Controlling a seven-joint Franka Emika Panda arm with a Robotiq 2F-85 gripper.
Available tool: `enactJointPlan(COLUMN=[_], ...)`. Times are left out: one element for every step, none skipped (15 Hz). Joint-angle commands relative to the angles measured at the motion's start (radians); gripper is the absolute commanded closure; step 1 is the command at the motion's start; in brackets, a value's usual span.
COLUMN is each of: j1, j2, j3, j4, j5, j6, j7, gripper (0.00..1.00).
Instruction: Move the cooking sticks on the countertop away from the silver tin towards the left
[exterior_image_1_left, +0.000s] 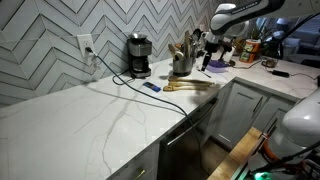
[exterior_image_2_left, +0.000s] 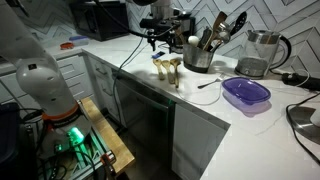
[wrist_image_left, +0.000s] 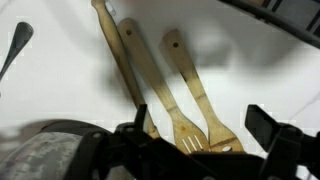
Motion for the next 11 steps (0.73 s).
enactJointPlan(j1=[0.003,0.004,0.004,0.003,-0.001,0.009,0.009,0.010,0.010,0.010,0.010], j2=[-0.123,-0.147,-0.172,-0.196,-0.213,-0.144,-0.164,-0.179,-0.188,-0.192,-0.193], j3=[-0.009,-0.012,-0.016,-0.020,-0.022,-0.016,-0.020,-0.023,-0.024,-0.024,-0.024], j4=[-0.067,-0.074,-0.085,-0.098,-0.103,-0.049,-0.057,-0.066,-0.073,-0.077,-0.078], j5=[-0.045,-0.047,-0.048,-0.043,-0.050,-0.029,-0.031,-0.033,-0.034,-0.035,-0.035], j6=[-0.043,-0.050,-0.055,-0.044,-0.048,-0.044,-0.044,-0.043,-0.043,-0.043,-0.043], j7=[-0.128,-0.159,-0.183,-0.192,-0.193,-0.158,-0.164,-0.167,-0.167,-0.167,-0.168], gripper=[0.00,0.00,0.00,0.00,0.00,0.00,0.00,0.00,0.00,0.00,0.00])
